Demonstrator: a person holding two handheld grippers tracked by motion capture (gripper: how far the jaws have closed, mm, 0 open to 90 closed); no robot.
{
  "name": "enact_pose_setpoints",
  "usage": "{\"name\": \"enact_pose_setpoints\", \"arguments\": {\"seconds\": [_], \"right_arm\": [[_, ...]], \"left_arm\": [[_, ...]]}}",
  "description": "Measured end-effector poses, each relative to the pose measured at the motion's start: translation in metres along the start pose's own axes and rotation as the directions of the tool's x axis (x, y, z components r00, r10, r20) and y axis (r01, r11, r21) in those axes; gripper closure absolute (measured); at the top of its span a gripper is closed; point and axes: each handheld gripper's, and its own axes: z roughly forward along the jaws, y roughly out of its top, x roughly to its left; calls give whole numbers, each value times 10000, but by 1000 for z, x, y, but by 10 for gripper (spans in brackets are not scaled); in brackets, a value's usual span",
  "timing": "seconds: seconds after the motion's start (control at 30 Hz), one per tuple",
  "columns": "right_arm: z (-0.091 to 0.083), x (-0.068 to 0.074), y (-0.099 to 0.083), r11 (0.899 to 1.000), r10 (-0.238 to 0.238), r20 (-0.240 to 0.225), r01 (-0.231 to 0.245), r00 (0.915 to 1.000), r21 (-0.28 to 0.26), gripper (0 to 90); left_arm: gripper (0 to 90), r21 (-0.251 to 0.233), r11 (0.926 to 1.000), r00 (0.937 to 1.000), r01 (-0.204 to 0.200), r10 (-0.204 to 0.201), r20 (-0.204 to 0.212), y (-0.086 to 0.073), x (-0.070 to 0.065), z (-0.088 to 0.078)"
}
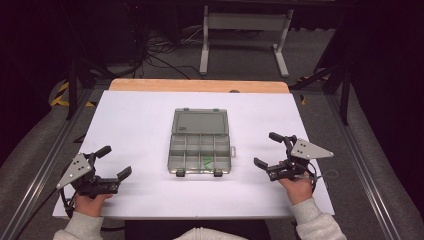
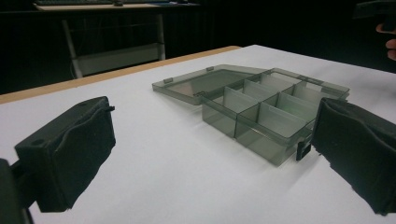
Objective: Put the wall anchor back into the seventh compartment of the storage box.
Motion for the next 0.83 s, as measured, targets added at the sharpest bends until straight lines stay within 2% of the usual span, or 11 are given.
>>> {"name": "enact_pose_setpoints", "arguments": {"seconds": [0.07, 0.2, 0.3, 0.47, 0.67, 0.83], "right_arm": [[-1, -1, -5, 9998, -207, 122, 207, 9997, 28, 1], [-6, -5, -17, 9996, -92, 269, 99, 9996, -266, 2], [-9, -7, -25, 9990, 0, 280, 12, 9996, -444, 2], [-13, -7, -38, 9989, 366, 573, -349, 9977, -305, 2], [-9, -5, -41, 9994, 342, 626, -344, 9975, 21, 2], [-8, -5, -42, 9993, 353, 646, -358, 9973, 70, 2]], "left_arm": [[4, -16, 10000, 10000, -40, 41, 68, -1, 1, 0], [4, -70, 9999, 9998, -91, 92, 186, -3, 3, 0], [4, 62, 9998, 9995, -164, 162, 276, -3, 3, 1], [4, 2, 9999, 9994, -114, 114, 327, -5, 5, 2], [4, -143, 9998, 9991, -103, 109, 405, -7, 7, 2], [4, -195, 9998, 9996, -51, 57, 290, -8, 8, 3]]}}
